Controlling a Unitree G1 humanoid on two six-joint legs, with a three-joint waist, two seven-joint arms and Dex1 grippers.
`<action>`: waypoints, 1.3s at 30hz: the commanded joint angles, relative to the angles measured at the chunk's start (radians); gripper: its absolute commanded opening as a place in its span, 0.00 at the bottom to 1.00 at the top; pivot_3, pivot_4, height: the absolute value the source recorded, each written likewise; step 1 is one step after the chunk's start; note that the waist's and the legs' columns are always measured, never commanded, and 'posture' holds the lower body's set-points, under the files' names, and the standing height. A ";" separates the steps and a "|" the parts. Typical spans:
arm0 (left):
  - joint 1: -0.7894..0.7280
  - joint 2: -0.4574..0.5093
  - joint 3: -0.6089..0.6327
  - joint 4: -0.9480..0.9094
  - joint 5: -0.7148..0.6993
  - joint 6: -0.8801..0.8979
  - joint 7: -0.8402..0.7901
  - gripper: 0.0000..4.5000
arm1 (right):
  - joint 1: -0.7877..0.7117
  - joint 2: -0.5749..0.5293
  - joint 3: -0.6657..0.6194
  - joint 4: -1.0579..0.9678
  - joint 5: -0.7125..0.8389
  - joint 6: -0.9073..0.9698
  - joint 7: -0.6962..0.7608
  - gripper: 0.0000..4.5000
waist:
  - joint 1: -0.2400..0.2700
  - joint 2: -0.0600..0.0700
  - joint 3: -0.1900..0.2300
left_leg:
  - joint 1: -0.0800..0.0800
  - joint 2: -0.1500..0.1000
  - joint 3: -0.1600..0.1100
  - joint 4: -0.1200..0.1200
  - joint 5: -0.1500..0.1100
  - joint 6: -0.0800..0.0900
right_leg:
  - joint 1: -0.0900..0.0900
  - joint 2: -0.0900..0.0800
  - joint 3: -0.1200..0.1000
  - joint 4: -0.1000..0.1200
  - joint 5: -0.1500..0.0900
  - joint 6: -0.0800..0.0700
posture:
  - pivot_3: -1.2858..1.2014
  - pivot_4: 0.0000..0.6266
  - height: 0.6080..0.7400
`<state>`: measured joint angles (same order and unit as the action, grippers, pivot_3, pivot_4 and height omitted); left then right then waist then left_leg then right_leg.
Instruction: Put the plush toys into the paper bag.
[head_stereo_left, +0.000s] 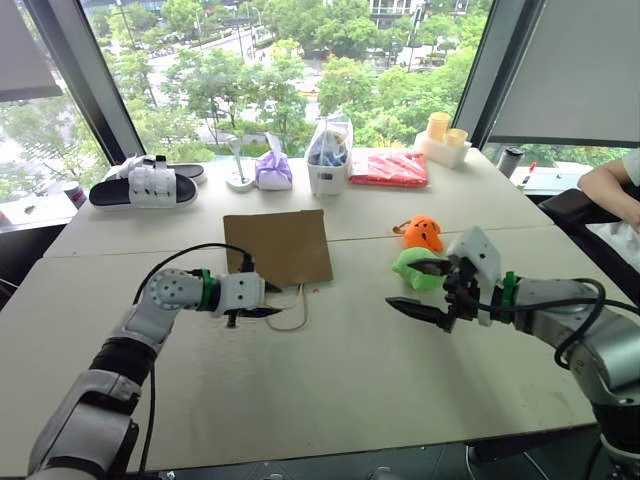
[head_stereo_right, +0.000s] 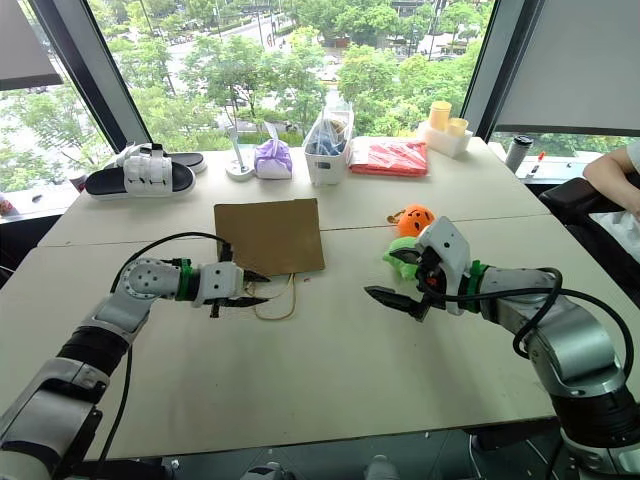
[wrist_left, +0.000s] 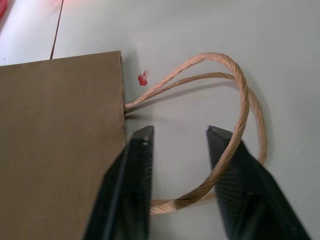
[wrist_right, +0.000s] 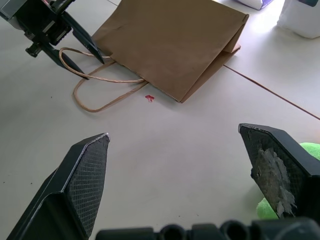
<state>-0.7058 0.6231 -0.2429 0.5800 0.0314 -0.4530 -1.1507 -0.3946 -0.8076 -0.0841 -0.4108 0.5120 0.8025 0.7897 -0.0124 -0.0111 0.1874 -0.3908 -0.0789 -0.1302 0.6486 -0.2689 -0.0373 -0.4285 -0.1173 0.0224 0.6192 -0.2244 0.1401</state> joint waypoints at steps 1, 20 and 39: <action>-0.016 -0.003 0.029 -0.021 -0.027 0.002 0.004 0.01 | -0.009 -0.001 -0.017 -0.035 0.012 -0.005 -0.008 1.00 | 0.000 0.000 0.000 | 0.000 0.000 0.000 0.000 0.000 0.000 | 0.000 0.000 0.000 0.000 0.000 0.000 | 0.52 0.24 1.00; -0.126 -0.089 0.170 -0.469 -0.410 0.734 0.039 0.01 | -0.134 0.268 0.054 -0.068 0.096 0.116 -0.209 1.00 | -0.005 0.000 0.000 | 0.001 0.000 -0.001 0.002 0.000 0.000 | -0.001 0.001 0.000 0.005 0.000 0.000 | 0.52 0.24 1.00; -0.115 -0.134 0.184 -0.575 -0.460 0.860 0.091 0.00 | -0.165 0.519 0.240 0.195 -0.068 -0.027 -0.346 0.01 | -0.007 0.000 0.000 | 0.001 0.000 -0.002 0.002 0.001 -0.001 | -0.002 0.001 0.000 0.009 0.000 0.000 | 0.52 0.24 1.00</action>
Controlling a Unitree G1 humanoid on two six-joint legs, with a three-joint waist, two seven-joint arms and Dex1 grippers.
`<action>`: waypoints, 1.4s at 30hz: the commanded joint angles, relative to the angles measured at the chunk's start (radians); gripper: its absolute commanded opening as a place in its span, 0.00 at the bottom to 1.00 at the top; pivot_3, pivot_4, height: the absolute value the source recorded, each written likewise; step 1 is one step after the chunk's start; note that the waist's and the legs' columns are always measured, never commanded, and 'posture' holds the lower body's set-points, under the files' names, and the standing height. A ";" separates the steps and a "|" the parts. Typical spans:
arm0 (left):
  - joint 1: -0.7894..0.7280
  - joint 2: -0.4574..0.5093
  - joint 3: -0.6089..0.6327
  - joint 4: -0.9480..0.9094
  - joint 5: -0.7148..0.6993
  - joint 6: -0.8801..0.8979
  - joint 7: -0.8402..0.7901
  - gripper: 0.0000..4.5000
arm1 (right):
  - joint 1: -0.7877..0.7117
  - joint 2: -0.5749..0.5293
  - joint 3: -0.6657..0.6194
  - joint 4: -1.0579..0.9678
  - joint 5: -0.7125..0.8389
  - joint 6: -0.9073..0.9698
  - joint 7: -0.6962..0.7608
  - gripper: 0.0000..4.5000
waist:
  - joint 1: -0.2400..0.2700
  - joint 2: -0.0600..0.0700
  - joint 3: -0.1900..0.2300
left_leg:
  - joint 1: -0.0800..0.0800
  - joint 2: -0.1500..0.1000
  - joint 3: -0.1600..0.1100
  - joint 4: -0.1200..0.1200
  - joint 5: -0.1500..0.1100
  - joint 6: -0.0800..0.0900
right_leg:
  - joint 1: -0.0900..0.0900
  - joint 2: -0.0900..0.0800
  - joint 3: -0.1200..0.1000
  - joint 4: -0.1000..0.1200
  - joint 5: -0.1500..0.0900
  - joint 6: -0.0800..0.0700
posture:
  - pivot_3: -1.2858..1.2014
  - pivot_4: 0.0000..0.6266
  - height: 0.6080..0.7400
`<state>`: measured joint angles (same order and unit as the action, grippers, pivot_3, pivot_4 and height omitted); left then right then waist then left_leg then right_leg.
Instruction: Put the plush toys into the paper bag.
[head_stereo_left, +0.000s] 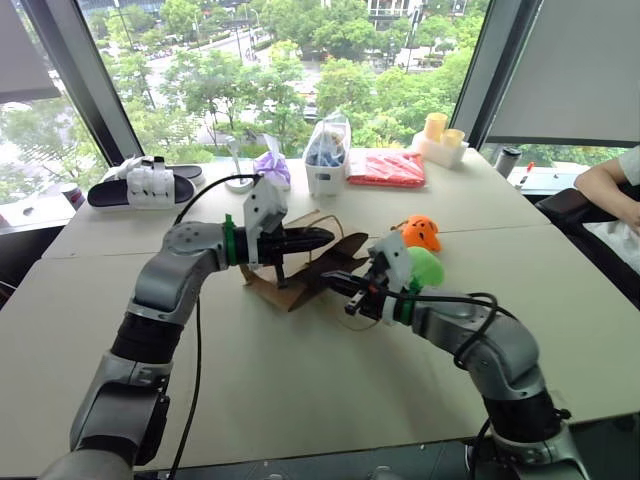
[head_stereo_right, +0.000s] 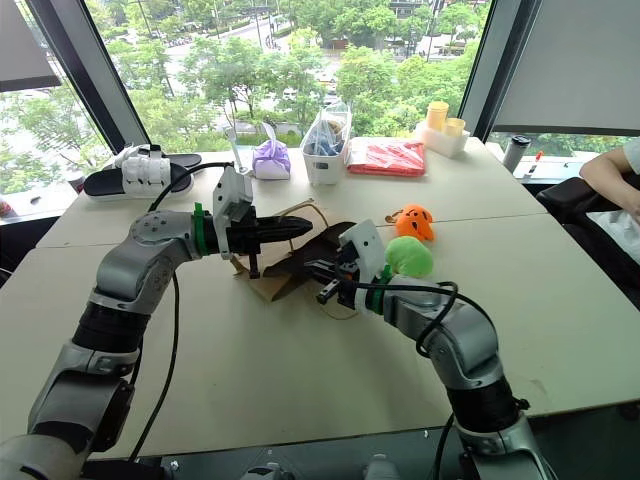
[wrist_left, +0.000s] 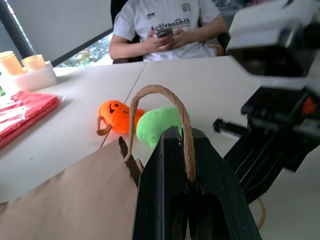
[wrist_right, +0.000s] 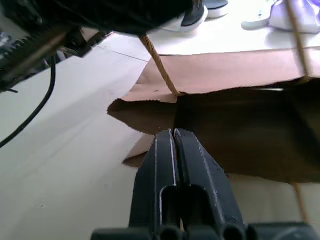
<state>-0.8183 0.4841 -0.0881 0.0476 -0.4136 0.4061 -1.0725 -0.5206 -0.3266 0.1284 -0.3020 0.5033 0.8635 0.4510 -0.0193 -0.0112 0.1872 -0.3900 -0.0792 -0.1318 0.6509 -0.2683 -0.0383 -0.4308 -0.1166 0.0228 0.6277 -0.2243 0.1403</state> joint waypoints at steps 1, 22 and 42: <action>-0.001 0.006 0.029 -0.046 -0.017 0.004 0.014 0.00 | -0.045 0.048 0.035 0.116 -0.077 -0.110 -0.007 0.01 | 0.000 0.000 0.000 | 0.000 0.000 0.000 0.000 0.000 0.000 | 0.000 0.000 0.000 0.000 0.000 0.000 | 0.52 0.24 1.00; -0.193 0.082 0.163 0.165 -0.007 -0.053 0.098 0.00 | -0.210 0.230 0.156 0.761 -0.424 -0.452 0.011 0.01 | -0.028 0.000 0.000 | 0.000 -0.001 -0.001 -0.003 0.005 -0.009 | -0.004 0.000 0.000 0.002 0.000 0.000 | 0.52 0.24 1.00; 0.066 0.057 0.061 -0.217 -0.141 0.099 0.014 0.00 | -0.118 0.158 0.041 0.196 -0.345 -0.119 0.028 0.01 | -0.025 0.000 0.000 | -0.001 0.000 -0.003 -0.003 0.005 -0.009 | -0.006 0.000 0.002 0.004 0.000 0.000 | 0.52 0.24 1.00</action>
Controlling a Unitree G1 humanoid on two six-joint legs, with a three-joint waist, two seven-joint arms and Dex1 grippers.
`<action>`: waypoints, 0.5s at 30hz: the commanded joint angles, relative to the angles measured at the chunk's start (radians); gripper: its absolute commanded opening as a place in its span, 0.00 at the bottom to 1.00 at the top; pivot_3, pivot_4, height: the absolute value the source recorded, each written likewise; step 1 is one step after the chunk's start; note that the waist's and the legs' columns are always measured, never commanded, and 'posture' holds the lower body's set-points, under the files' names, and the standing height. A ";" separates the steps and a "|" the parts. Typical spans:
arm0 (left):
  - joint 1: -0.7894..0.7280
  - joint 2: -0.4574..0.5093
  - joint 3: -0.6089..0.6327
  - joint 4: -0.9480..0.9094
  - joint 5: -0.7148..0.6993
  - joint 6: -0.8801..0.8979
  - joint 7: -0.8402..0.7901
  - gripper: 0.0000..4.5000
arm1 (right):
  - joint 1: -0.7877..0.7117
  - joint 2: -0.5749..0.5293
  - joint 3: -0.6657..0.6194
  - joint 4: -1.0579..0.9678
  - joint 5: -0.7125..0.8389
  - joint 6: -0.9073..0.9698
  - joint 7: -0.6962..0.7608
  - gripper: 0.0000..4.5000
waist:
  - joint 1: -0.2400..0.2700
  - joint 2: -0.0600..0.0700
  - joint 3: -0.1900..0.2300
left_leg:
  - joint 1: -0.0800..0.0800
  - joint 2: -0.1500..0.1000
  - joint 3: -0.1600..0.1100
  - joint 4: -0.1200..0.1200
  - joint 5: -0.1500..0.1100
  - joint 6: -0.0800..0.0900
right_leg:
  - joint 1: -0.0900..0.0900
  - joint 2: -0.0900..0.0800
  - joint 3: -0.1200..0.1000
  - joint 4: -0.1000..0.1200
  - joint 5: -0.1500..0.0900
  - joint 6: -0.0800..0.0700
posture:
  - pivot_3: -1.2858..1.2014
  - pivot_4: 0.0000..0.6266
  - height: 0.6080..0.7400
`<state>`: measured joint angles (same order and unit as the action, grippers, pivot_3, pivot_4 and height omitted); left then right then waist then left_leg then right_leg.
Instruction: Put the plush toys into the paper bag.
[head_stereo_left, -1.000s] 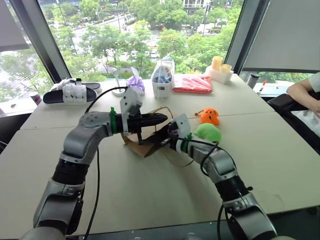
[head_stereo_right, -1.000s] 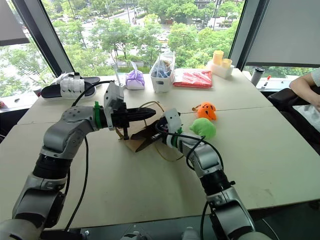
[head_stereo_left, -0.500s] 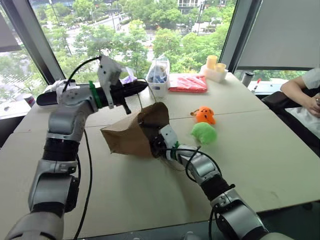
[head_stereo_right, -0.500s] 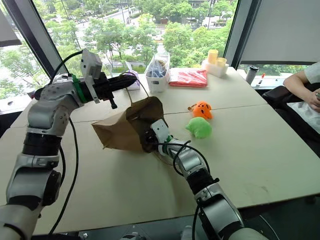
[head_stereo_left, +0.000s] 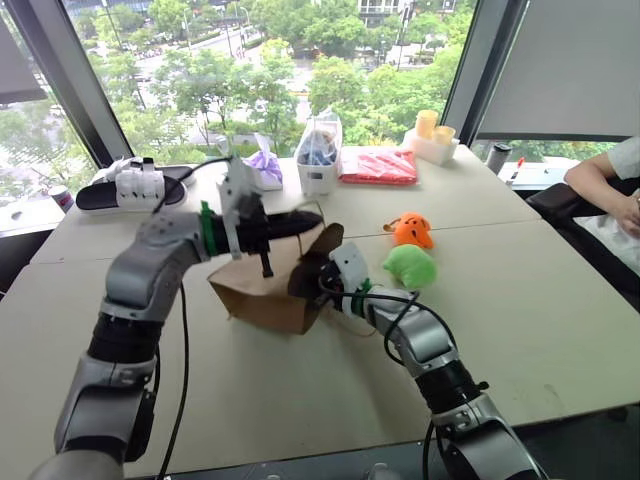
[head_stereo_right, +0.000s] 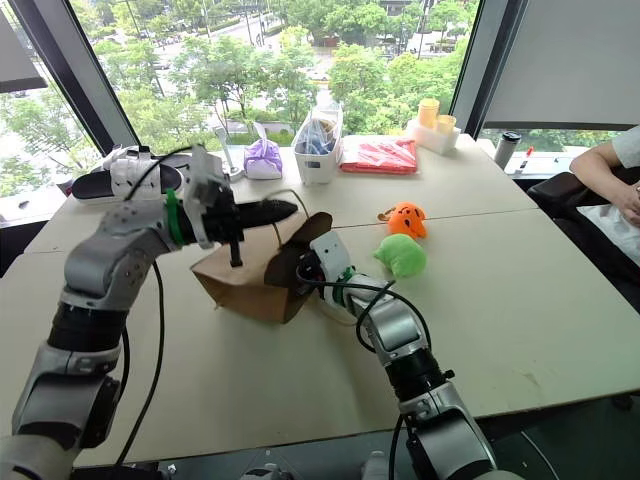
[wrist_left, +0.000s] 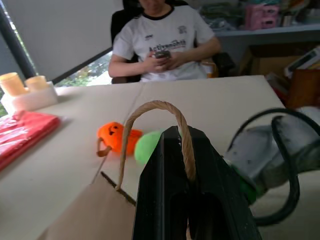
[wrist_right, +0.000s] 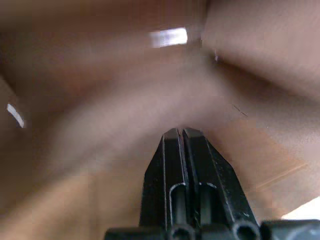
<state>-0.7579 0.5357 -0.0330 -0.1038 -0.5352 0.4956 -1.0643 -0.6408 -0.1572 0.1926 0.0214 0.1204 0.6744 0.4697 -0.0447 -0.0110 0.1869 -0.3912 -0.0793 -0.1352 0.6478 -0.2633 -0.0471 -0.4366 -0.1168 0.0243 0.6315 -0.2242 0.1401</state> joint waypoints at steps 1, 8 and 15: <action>0.012 0.006 0.005 -0.073 -0.018 0.010 0.010 0.00 | 0.010 -0.021 -0.024 -0.157 0.045 0.094 0.012 0.01 | 0.001 0.000 0.000 | 0.000 0.000 0.000 0.000 0.000 0.001 | 0.000 0.000 0.000 0.000 0.000 0.000 | 0.52 0.24 1.00; 0.037 0.021 0.029 -0.092 -0.040 0.029 0.012 0.00 | 0.122 -0.349 -0.148 -0.543 0.215 0.375 0.181 0.01 | 0.023 0.000 0.000 | 0.000 -0.001 0.002 0.001 -0.003 0.004 | 0.002 -0.001 0.000 -0.003 0.000 0.000 | 0.52 0.24 1.00; 0.076 0.087 0.062 -0.092 -0.048 0.023 -0.015 0.00 | 0.071 -0.521 -0.344 -0.576 0.353 0.482 0.238 0.01 | 0.028 0.000 0.000 | 0.001 0.001 0.005 0.001 -0.003 0.005 | 0.004 0.001 -0.001 -0.003 0.000 0.000 | 0.52 0.24 1.00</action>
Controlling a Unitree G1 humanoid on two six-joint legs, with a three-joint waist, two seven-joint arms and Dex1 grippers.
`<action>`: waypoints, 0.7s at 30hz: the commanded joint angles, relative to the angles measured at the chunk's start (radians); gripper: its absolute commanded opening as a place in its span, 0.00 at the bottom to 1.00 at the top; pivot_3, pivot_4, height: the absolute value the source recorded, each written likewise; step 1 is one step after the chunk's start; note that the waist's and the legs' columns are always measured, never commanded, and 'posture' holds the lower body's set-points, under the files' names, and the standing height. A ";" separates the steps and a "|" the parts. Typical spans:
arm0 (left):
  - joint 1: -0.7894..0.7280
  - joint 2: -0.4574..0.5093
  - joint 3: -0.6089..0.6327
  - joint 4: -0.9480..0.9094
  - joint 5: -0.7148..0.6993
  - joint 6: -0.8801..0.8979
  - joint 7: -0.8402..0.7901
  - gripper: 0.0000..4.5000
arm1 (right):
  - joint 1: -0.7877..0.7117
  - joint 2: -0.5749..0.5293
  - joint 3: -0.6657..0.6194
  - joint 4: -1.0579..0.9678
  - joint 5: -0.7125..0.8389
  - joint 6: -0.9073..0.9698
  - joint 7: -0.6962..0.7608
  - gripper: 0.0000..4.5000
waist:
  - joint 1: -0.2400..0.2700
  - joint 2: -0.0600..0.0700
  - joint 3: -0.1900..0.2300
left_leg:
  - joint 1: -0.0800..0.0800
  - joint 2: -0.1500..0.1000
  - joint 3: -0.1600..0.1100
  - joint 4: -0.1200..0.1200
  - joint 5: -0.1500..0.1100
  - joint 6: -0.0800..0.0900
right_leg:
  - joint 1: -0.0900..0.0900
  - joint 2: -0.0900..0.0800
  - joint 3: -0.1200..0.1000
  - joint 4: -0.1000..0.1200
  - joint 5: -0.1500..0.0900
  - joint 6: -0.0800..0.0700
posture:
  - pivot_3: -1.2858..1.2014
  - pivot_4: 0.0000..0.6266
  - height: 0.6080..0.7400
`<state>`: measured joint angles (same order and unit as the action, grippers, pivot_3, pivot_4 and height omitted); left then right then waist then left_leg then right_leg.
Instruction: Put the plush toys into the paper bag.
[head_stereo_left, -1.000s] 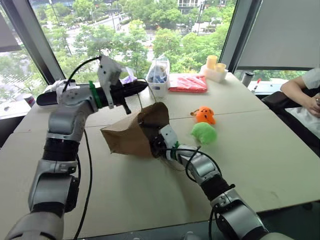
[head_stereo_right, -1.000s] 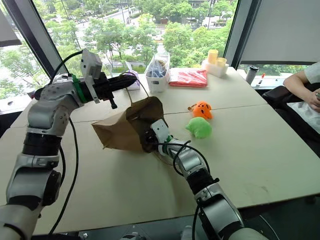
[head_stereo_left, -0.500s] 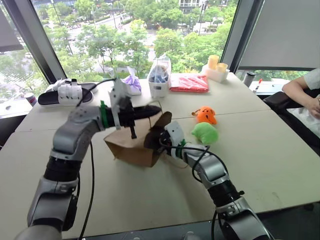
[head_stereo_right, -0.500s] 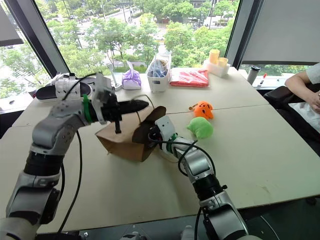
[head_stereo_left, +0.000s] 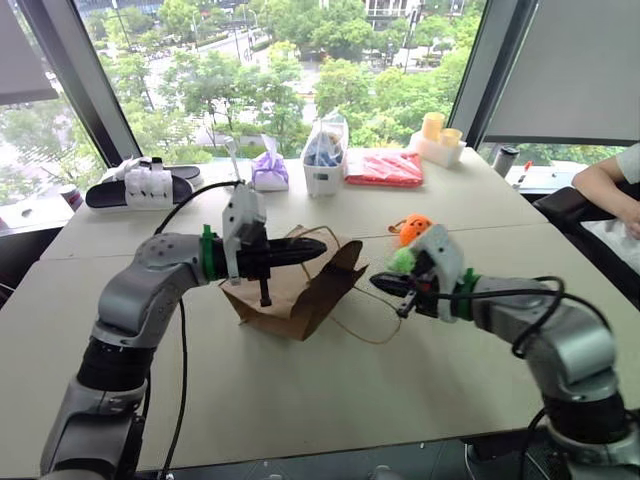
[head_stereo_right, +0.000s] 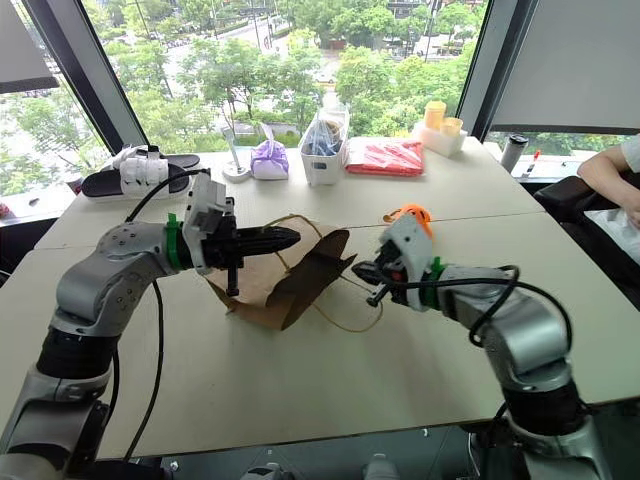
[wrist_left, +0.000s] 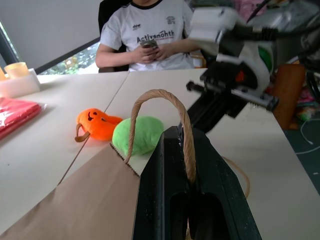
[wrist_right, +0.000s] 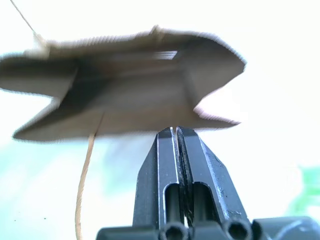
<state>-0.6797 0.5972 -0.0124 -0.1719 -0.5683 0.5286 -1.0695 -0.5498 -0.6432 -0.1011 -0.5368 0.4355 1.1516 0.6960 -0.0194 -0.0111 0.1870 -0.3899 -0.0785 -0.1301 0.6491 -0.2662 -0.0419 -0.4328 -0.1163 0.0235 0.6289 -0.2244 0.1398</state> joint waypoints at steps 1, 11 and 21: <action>-0.003 0.030 0.044 -0.020 -0.017 -0.011 -0.010 0.00 | -0.020 -0.043 -0.057 -0.008 0.042 -0.001 0.009 0.06 | 0.004 0.000 0.000 | 0.000 0.000 0.000 0.000 0.000 0.000 | 0.000 0.000 0.000 0.000 0.000 0.000 | 0.52 0.24 1.00; -0.047 0.019 0.033 0.056 0.029 -0.077 0.017 0.00 | -0.067 0.005 0.008 0.474 -0.146 -0.276 -0.147 0.99 | 0.005 0.000 0.000 | 0.000 -0.001 0.001 0.001 0.000 0.000 | 0.001 -0.001 0.000 0.000 0.000 0.000 | 0.52 0.24 1.00; -0.060 0.017 0.033 0.070 0.043 -0.094 0.018 0.00 | -0.215 0.117 0.081 0.911 -0.234 -0.436 -0.170 0.99 | -0.001 0.000 0.000 | 0.000 0.000 0.001 -0.001 0.002 -0.003 | -0.001 -0.001 0.000 -0.001 0.000 0.000 | 0.52 0.24 1.00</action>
<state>-0.7180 0.6078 -0.0010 -0.0861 -0.5288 0.4513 -1.0587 -0.7382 -0.5283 -0.0239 0.3445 0.2147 0.7513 0.5200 -0.0205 -0.0115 0.1871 -0.3902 -0.0786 -0.1286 0.6483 -0.2645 -0.0447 -0.4335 -0.1169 0.0236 0.6284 -0.2241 0.1394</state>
